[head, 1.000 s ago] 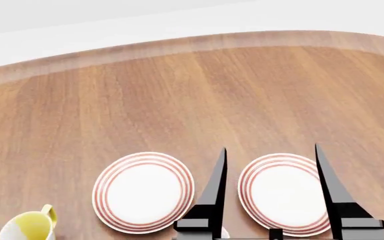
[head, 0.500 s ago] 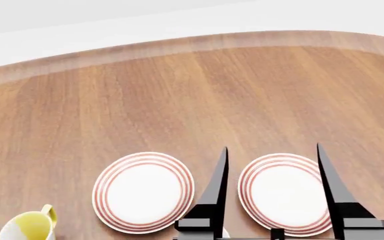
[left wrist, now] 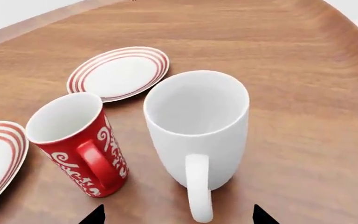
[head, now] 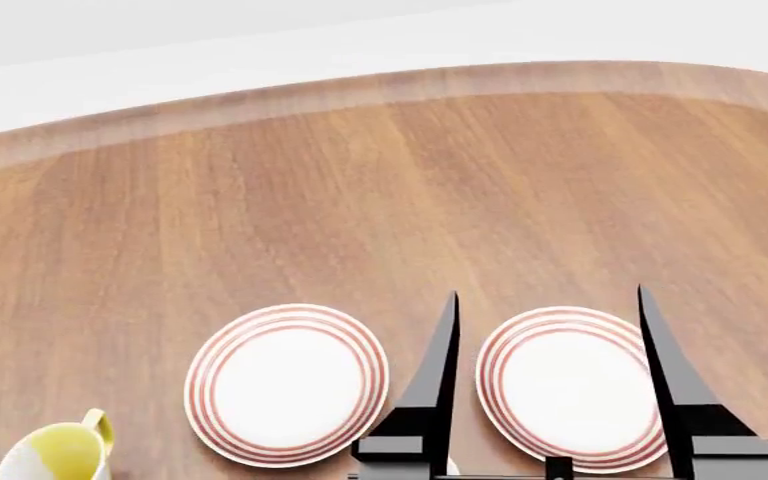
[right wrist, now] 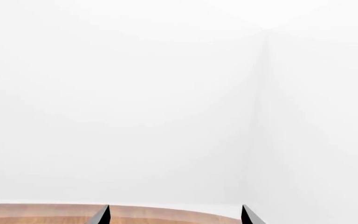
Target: Put the white mug on the left plate.
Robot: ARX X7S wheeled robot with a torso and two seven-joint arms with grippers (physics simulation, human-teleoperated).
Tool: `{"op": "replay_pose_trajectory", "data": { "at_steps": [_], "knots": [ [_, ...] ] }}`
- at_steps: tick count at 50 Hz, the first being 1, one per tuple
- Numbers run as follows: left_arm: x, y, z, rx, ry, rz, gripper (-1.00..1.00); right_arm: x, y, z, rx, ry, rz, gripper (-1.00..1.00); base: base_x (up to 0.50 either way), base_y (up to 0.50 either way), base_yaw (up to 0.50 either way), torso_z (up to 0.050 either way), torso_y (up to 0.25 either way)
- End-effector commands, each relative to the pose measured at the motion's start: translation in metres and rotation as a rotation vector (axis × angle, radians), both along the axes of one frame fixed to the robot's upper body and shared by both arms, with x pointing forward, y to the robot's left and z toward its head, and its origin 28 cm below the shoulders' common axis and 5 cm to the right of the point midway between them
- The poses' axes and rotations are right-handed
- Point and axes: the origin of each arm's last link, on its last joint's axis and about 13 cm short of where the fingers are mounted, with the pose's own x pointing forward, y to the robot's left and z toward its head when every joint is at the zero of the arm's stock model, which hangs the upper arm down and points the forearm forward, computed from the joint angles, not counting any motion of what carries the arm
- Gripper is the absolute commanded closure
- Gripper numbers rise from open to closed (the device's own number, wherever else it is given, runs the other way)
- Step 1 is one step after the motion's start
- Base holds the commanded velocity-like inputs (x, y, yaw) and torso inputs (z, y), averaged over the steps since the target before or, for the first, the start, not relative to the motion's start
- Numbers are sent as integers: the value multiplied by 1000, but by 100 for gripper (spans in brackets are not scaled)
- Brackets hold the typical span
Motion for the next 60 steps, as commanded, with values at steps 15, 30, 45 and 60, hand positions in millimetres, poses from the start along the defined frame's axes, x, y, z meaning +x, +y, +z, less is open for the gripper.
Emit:
{"op": "replay_pose_trajectory", "data": {
  "at_steps": [15,30,45,60],
  "knots": [
    [2,-15,-7,0,13,-17,-100,0,0,-1,-1,2,1,-100,0,0,0,0,0],
    [9,-20,-18,6,38,4,-100,0,0,-1,-1,0,2,-100,0,0,0,0,0],
    [12,-24,-24,25,45,3,-100,0,-1,0,0,0,5,-100,0,0,0,0,0],
    [16,-28,-26,36,41,-3,-100,0,-2,0,3,-2,2,-100,0,0,0,0,0]
  ]
}}
